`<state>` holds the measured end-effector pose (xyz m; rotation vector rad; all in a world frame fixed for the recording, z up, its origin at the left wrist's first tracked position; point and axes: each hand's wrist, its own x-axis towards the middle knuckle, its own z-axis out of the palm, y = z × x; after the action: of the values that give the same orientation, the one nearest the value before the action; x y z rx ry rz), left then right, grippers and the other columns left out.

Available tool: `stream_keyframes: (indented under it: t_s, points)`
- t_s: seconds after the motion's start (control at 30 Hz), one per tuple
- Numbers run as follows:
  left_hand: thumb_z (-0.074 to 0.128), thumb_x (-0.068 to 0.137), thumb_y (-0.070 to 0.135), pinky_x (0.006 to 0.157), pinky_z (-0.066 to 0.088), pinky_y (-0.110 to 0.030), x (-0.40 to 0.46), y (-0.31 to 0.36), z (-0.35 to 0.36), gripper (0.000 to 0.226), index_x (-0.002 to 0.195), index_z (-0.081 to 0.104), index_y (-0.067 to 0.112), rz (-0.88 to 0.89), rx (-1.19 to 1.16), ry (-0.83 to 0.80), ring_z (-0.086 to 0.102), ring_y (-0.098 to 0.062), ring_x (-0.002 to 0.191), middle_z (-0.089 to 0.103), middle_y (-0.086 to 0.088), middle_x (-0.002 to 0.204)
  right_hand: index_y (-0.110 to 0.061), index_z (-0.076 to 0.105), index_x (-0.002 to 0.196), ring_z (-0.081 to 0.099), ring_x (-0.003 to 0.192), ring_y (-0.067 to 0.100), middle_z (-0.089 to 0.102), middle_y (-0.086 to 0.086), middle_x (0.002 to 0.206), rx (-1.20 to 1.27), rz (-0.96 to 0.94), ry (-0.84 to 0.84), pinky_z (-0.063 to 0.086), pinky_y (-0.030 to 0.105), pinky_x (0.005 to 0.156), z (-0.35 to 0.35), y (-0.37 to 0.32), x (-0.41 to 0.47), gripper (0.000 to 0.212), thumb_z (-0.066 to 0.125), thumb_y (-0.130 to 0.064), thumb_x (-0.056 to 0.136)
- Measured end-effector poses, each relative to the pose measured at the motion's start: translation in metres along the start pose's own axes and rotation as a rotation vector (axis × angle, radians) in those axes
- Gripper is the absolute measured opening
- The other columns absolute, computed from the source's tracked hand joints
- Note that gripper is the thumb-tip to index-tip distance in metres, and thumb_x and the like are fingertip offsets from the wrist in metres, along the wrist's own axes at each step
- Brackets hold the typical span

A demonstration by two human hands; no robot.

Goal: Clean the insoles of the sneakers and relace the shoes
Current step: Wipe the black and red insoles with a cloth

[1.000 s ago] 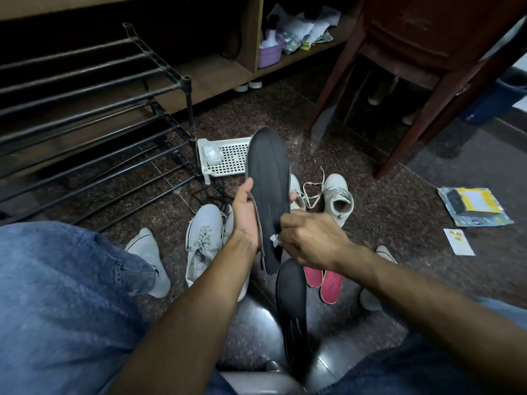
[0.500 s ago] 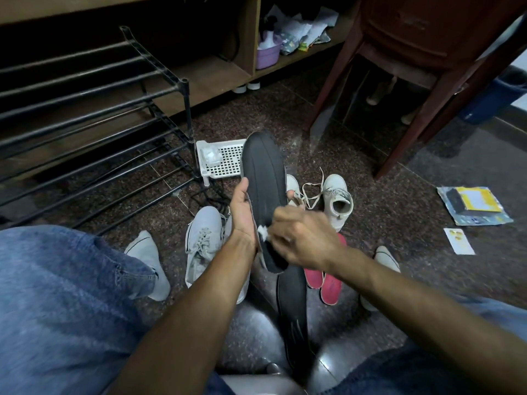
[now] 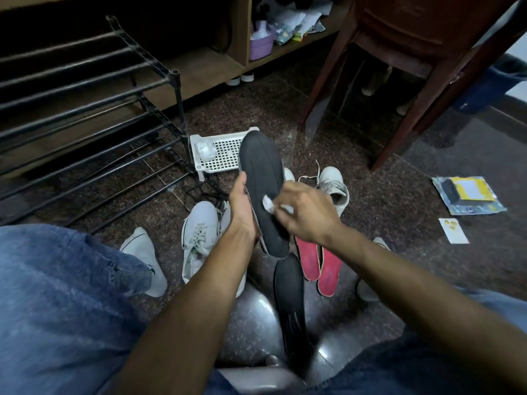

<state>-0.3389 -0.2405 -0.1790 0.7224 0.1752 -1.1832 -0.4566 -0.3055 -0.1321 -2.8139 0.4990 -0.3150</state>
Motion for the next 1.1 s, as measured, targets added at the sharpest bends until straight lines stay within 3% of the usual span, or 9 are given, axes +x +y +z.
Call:
stream_keyframes:
  t_s: [0.07, 0.23, 0.37, 0.53, 0.6, 0.7, 0.8, 0.97, 1.1]
  points:
    - [0.032, 0.096, 0.059, 0.07, 0.06, -0.032, -0.001, 0.001, 0.005, 0.066, 0.108, 0.066, 0.004, -0.002, 0.048, -0.006, 0.071, -0.026, 0.078, 0.072, -0.016, 0.093, -0.025, 0.072, 0.094, 0.063, 0.094, 0.023, 0.062, -0.006, 0.097, 0.092, 0.149, 0.048, 0.047, 0.034, 0.07, 0.004, 0.005, 0.006, 0.021, 0.056, -0.037, 0.087]
    - [0.049, 0.089, 0.058, 0.108, 0.041, -0.041, -0.021, -0.011, -0.012, 0.067, 0.135, 0.054, 0.009, -0.074, -0.098, -0.141, 0.056, -0.029, 0.118, 0.06, -0.014, 0.123, -0.027, 0.072, 0.097, 0.062, 0.094, 0.025, 0.062, -0.004, 0.1, 0.067, 0.292, 0.064, 0.043, 0.034, 0.075, 0.023, -0.001, 0.012, 0.02, 0.058, -0.038, 0.088]
    - [0.048, 0.088, 0.047, 0.08, 0.057, -0.046, -0.038, -0.032, -0.018, 0.052, 0.12, 0.063, 0.009, -0.204, -0.011, -0.161, 0.068, -0.031, 0.092, 0.069, -0.016, 0.105, -0.028, 0.073, 0.095, 0.062, 0.098, 0.025, 0.064, -0.005, 0.101, 0.123, 0.398, -0.041, 0.048, 0.034, 0.075, 0.032, 0.007, 0.01, 0.019, 0.06, -0.039, 0.086]
    - [0.041, 0.095, 0.049, 0.082, 0.055, -0.035, -0.021, -0.023, -0.015, 0.053, 0.118, 0.065, 0.007, -0.168, -0.008, -0.04, 0.067, -0.026, 0.087, 0.069, -0.013, 0.101, -0.028, 0.071, 0.089, 0.062, 0.095, 0.025, 0.06, -0.008, 0.095, 0.079, 0.178, -0.235, 0.05, 0.035, 0.074, 0.013, 0.004, 0.002, 0.018, 0.057, -0.039, 0.087]
    - [0.041, 0.094, 0.052, 0.09, 0.051, -0.038, -0.015, -0.019, -0.016, 0.058, 0.119, 0.062, 0.004, -0.177, -0.03, -0.026, 0.063, -0.029, 0.097, 0.065, -0.014, 0.105, -0.024, 0.067, 0.08, 0.061, 0.091, 0.025, 0.055, -0.009, 0.09, 0.084, 0.056, -0.315, 0.047, 0.034, 0.069, 0.003, -0.005, -0.009, 0.014, 0.057, -0.032, 0.087]
    - [0.044, 0.093, 0.054, 0.089, 0.053, -0.045, -0.012, -0.017, -0.015, 0.061, 0.114, 0.064, 0.0, -0.197, -0.05, 0.009, 0.06, -0.034, 0.11, 0.064, -0.016, 0.101, -0.02, 0.068, 0.09, 0.061, 0.087, 0.028, 0.056, -0.004, 0.1, -0.047, -0.099, -0.359, 0.037, 0.032, 0.061, -0.004, -0.017, -0.027, 0.016, 0.053, -0.028, 0.09]
    - [0.046, 0.092, 0.052, 0.102, 0.043, -0.04, -0.014, -0.024, -0.011, 0.058, 0.125, 0.063, 0.007, -0.187, -0.001, -0.029, 0.061, -0.028, 0.103, 0.063, -0.012, 0.109, -0.019, 0.066, 0.095, 0.063, 0.089, 0.034, 0.055, 0.002, 0.11, -0.245, -0.038, -0.293, 0.038, 0.036, 0.061, -0.008, -0.01, -0.01, 0.026, 0.045, -0.033, 0.095]
    - [0.046, 0.092, 0.051, 0.108, 0.038, -0.045, -0.013, -0.015, -0.016, 0.057, 0.117, 0.065, 0.004, -0.148, -0.028, -0.03, 0.058, -0.031, 0.114, 0.062, -0.016, 0.114, -0.021, 0.067, 0.09, 0.062, 0.089, 0.028, 0.057, -0.002, 0.102, -0.149, -0.066, -0.349, 0.044, 0.035, 0.065, -0.008, -0.015, -0.015, 0.017, 0.052, -0.027, 0.089]
    - [0.043, 0.095, 0.05, 0.11, 0.033, -0.059, -0.008, -0.009, -0.016, 0.058, 0.111, 0.067, -0.001, -0.112, -0.068, -0.074, 0.052, -0.037, 0.127, 0.064, -0.018, 0.106, -0.016, 0.062, 0.07, 0.061, 0.066, 0.029, 0.055, -0.001, 0.08, -0.107, -0.087, -0.297, 0.024, 0.026, 0.045, 0.003, -0.018, -0.032, 0.013, 0.057, -0.023, 0.079]
